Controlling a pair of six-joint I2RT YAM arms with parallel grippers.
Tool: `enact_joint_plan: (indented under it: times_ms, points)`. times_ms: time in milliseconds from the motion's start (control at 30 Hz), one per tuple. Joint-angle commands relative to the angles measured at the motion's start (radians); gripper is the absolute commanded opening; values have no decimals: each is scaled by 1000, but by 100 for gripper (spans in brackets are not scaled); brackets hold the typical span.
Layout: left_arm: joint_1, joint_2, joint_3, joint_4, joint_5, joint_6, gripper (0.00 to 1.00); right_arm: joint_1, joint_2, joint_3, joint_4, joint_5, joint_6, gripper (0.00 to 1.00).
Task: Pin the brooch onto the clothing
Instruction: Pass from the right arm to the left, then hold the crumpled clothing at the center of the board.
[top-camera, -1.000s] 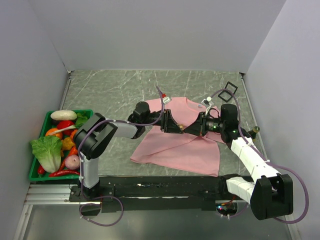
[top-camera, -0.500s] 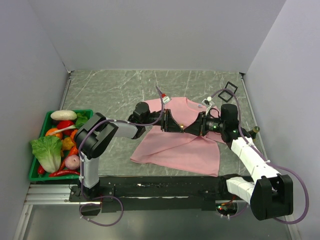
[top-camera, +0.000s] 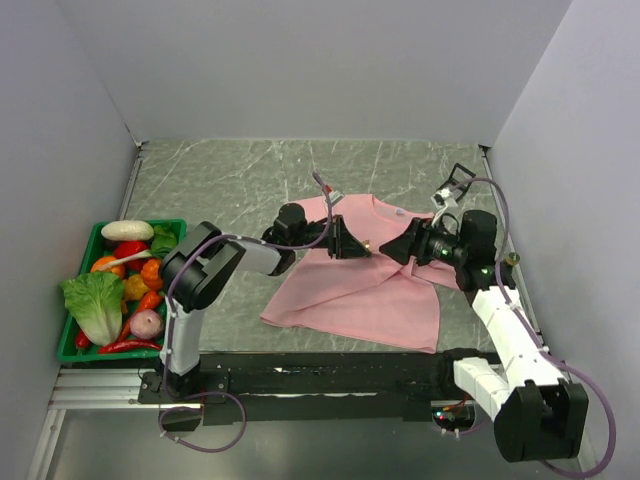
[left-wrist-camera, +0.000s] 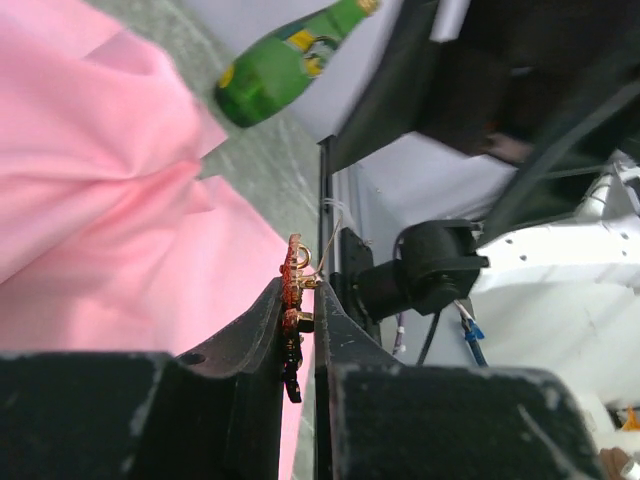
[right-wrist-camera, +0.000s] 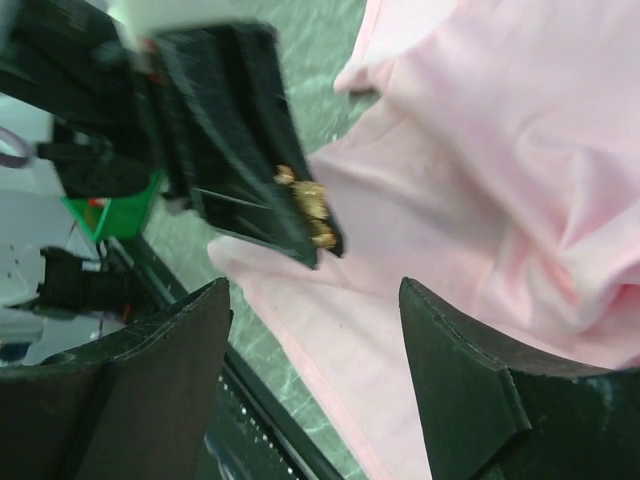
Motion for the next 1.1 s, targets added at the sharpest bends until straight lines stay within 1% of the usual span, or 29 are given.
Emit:
enact_joint_plan:
  times_ms: [0,100,133,167,233,333,367,400,467,500,567,600,867,1067]
  points:
    - [-4,36,56,-2,-37,35,1,-23,-59,-1,56,12,28,77]
    - [-4,57,70,13,-29,22,1,-29,-44,5,15,81,28,78]
    - [-4,69,82,13,-25,21,1,-38,-21,14,-3,141,29,77]
    - [-6,77,90,0,-26,24,1,-38,-8,16,-38,165,43,77]
    - [-10,95,106,-26,-46,38,1,-84,16,5,-54,208,52,73]
    - [-23,111,135,-111,-57,90,1,-89,16,-10,-59,278,65,70]
    - [-27,112,143,-137,-80,134,1,-87,18,-10,-66,321,71,68]
    - [-30,112,154,-210,-87,159,1,-87,19,-12,-71,334,66,66]
    - [-41,119,192,-273,-113,225,1,-87,33,-10,-63,332,60,63]
    - [-43,120,205,-331,-118,243,1,-87,39,-10,-57,332,62,58]
    - [-49,132,243,-376,-120,277,1,-84,64,-15,-46,334,60,54]
    - [-50,135,251,-391,-121,286,1,-81,72,-18,-43,361,59,52]
    - [-56,177,330,-528,-141,360,1,-69,147,-25,18,397,54,46]
    - [-58,189,355,-547,-144,372,1,-48,206,-13,53,391,48,43]
